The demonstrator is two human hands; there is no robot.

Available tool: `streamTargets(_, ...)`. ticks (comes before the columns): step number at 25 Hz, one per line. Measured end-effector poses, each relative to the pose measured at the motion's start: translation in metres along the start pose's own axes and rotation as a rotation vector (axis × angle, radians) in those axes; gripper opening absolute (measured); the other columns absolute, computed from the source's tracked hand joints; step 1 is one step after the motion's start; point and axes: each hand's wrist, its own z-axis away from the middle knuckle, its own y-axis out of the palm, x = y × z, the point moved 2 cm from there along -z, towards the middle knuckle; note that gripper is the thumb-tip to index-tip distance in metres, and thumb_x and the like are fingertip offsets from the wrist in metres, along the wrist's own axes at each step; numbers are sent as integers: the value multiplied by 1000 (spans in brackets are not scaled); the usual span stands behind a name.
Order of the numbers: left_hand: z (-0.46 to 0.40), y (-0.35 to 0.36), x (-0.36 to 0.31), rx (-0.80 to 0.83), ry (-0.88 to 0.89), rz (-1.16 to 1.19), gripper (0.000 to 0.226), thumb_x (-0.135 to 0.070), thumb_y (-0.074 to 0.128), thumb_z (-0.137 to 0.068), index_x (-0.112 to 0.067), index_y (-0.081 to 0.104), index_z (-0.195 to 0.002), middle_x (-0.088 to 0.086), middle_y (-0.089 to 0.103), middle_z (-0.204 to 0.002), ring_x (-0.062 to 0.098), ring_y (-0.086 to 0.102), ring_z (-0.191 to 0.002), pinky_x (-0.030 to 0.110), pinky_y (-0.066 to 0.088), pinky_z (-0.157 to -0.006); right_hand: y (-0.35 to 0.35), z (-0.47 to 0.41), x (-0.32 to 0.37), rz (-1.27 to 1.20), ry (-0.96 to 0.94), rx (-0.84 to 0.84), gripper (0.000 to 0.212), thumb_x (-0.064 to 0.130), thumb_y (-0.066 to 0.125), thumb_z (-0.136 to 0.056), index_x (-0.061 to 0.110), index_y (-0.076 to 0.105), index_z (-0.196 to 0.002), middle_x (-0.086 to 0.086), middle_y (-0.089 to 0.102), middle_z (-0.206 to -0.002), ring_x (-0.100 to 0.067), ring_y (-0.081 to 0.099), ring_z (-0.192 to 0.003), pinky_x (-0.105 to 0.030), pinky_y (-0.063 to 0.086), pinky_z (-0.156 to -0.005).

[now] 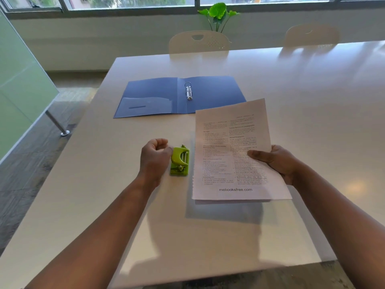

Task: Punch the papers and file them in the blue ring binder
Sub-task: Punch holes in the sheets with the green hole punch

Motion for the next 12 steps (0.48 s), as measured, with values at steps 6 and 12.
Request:
streamTargets(6, 37, 15, -22, 176, -3, 63, 29, -28, 67, -99, -9, 62, -120, 11, 72, -108, 16, 67, -88, 23, 58, -78, 0, 0, 5, -31, -45, 52, 46, 13, 70, -85, 3, 64, -129, -21, 71, -123, -38, 73, -98, -42, 63, -69)
streamTargets(12, 60, 34, -15, 494, -305, 142, 17, -9, 60, -101, -11, 64, -118, 7, 78, -110, 31, 75, -100, 49, 62, -86, 1, 1, 9, 35, -64, 60, 46, 15, 72, -85, 7, 65, -130, -17, 73, -121, -40, 72, -102, -47, 62, -75)
